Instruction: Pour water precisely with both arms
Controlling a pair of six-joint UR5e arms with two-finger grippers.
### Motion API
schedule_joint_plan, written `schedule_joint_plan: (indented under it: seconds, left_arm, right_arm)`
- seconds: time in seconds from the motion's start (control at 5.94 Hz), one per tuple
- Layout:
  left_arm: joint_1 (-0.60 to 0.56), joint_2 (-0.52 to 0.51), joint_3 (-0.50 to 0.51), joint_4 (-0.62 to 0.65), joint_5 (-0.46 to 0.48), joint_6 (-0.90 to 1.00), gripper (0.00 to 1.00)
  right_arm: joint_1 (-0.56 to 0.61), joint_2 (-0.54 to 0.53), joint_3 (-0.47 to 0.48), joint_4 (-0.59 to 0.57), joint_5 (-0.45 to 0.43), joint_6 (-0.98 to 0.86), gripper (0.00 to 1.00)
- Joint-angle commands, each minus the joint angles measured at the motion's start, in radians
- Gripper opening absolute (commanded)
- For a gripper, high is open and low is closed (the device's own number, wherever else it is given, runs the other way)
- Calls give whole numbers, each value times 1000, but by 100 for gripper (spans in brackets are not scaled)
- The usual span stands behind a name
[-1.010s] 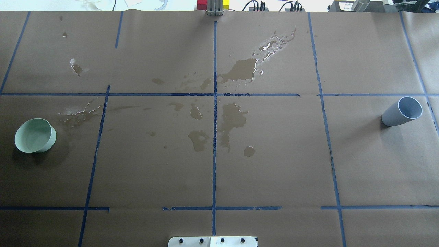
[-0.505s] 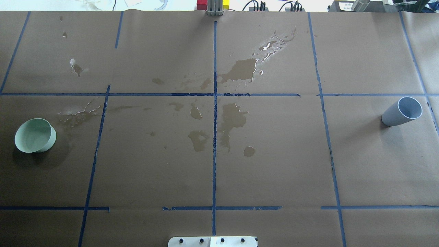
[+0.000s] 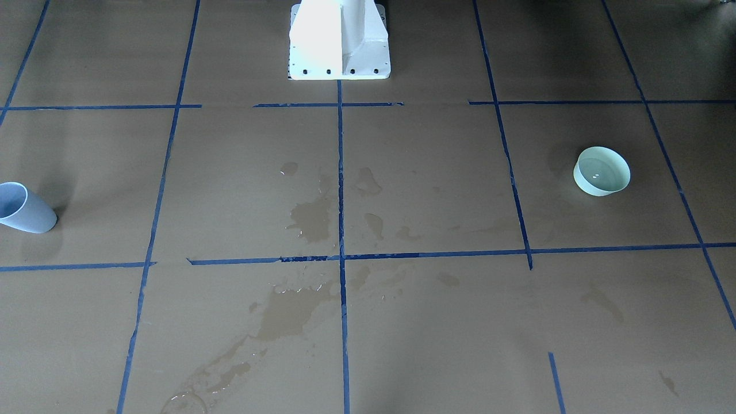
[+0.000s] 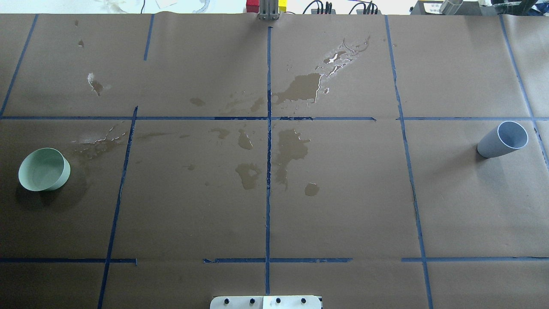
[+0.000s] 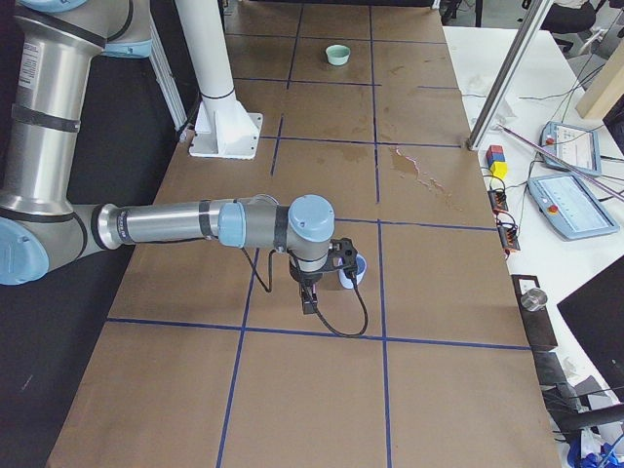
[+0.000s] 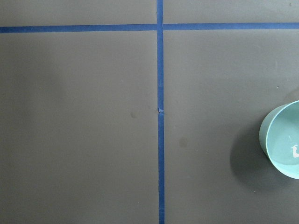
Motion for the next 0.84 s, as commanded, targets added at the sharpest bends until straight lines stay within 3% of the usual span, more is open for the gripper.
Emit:
schedule_joint_plan:
  seconds: [0.0,0.67]
  left_arm:
    - [1,1,6,-5,-5,0,100]
    - [18,9,11,-60,9,38,100]
  right_arm:
    - [-4,1,0,0,0,0,100]
    - [-9,-1,-2,-3,1,3,100]
